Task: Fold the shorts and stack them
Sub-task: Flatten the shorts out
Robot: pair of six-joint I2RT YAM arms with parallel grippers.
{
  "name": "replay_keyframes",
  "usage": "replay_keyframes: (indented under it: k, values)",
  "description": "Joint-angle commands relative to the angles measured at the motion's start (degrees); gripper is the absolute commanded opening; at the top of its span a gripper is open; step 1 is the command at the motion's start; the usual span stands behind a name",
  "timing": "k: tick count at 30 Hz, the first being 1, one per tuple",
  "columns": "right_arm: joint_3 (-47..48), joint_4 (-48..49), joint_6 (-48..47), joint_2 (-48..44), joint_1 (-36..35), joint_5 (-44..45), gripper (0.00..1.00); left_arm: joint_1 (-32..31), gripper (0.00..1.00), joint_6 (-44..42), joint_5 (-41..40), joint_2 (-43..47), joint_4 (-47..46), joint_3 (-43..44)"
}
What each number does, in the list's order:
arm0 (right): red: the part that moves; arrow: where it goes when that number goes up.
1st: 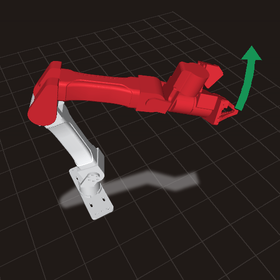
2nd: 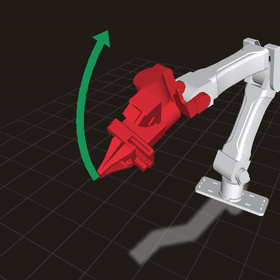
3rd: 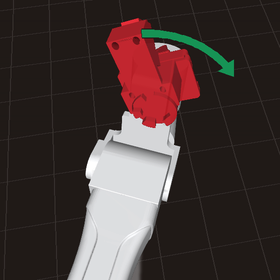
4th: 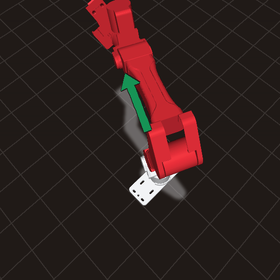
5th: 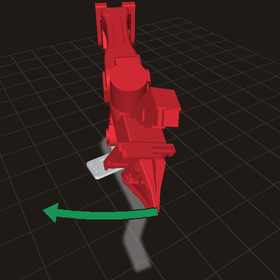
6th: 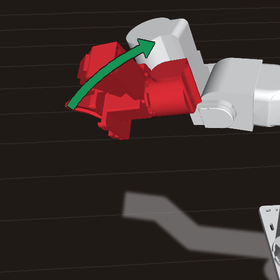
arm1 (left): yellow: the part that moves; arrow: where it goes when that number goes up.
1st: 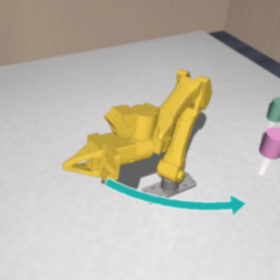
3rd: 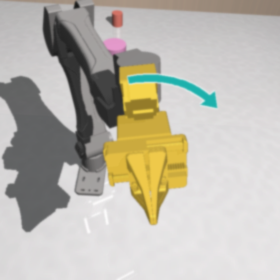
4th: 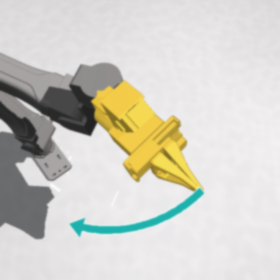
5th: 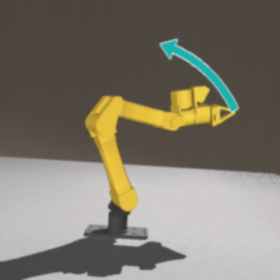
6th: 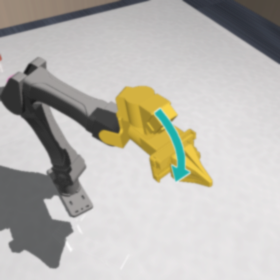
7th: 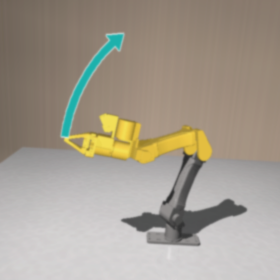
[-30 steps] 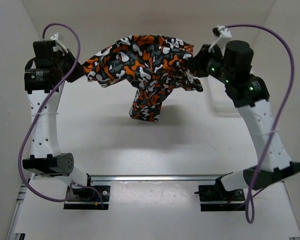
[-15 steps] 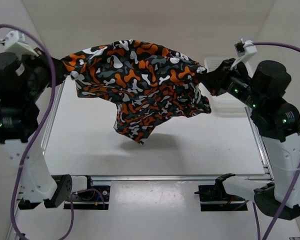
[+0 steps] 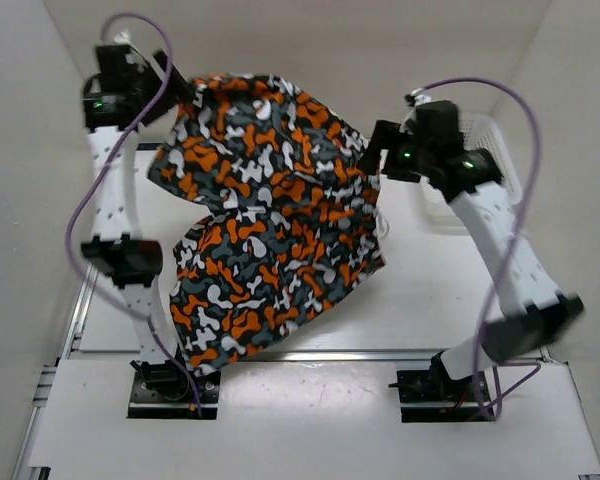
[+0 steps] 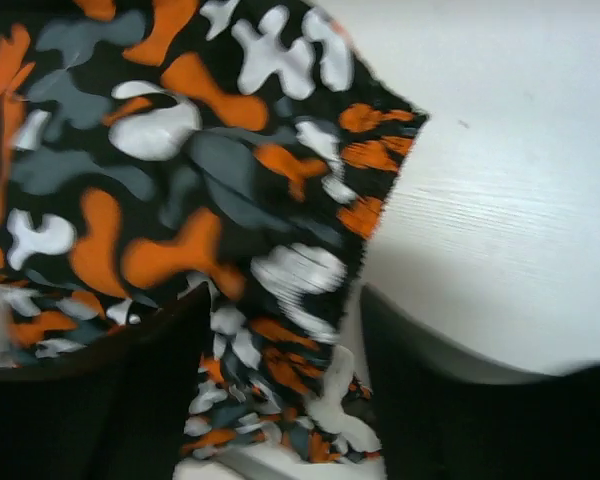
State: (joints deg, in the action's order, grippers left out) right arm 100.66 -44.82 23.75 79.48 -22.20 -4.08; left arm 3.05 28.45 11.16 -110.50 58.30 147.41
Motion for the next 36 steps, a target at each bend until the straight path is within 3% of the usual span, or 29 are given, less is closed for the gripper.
replay_keyframes:
  k: [1, 3, 7, 10, 12, 14, 16, 17, 20, 21, 22, 24, 26, 28, 32, 36]
  values:
    - [-0.55, -1.59, 2.88, 9.18, 0.92, 9.85, 0.83, -0.06, 1.0, -0.49, -2.46, -9.2, 9.62, 6.55]
    - [-2.22, -1.59, 4.11, 9.72, 0.93, 12.07, 0.87, -0.06, 1.0, -1.19, -3.07, -7.38, 8.77, 3.25]
    - [-8.7, 0.78, 4.11, 6.48, 0.4, 11.47, 0.84, -0.06, 1.0, -2.34, -5.26, 3.08, 4.11, -10.98]
    - [-15.11, 2.19, 4.11, 2.79, 0.4, 10.85, 0.66, -0.06, 1.0, -3.39, -5.88, 9.58, 4.71, -20.21]
    - [-19.52, 2.19, 4.11, -0.81, 0.4, 9.53, 0.56, -0.06, 0.93, -4.27, -7.28, 14.85, 5.24, -29.26]
    - [-27.51, 2.71, 4.11, -5.1, -0.13, 8.04, 0.48, -0.58, 0.76, -4.28, -7.99, 18.81, 4.72, -39.85]
    - [-36.09, 3.25, 5.69, -8.19, -0.66, 5.31, 0.48, -1.11, 0.65, -4.28, -7.03, 25.14, 3.05, -47.71]
    - [-38.67, 3.25, 6.39, -10.99, -1.18, 4.52, 0.47, -2.16, 0.53, -3.58, -7.03, 27.16, 2.26, -51.66]
    - [-48.34, 3.25, 10.69, -16.36, -1.18, 0.66, 0.44, -4.26, 0.33, -0.86, -2.73, 33.49, -1.95, -67.31]
    - [-50.54, 3.25, 12.18, -17.68, -0.4, -1.35, 0.44, -5.06, 0.18, 1.15, -1.94, 34.9, -4.14, -73.96]
    - [-54.91, 4.03, 15.42, -20.31, 0.65, -3.37, 0.46, -6.11, 0.11, 2.3, -1.41, 34.91, -5.21, -76.81]
    - [-59.42, 6.22, 19.12, -22.61, 0.66, -7.94, 0.56, -10.4, 0.11, 5.63, -1.4, 34.91, -6.79, -82.69]
    - [-65.29, 7.89, 24.14, -24.9, 1.19, -9.19, 0.69, -14.1, 0.11, 7.93, -2.98, 33.07, -9.52, -85.09]
    - [-68.39, 9.92, 27.12, -24.9, 2.76, -9.98, 0.74, -18.77, 0.11, 10.3, -4.21, 29.66, -10.66, -85.71]
    - [-73.76, 16.16, 27.76, -23.42, 6.63, -14.29, 0.75, -22.12, 0.11, 10.93, -4.21, 22.01, -12.77, -84.14]
    - [-75.09, 20.72, 27.76, -18.94, 7.17, -13.07, 0.74, -22.12, 0.11, 10.32, -5.01, 13.13, -13.3, -79.31]
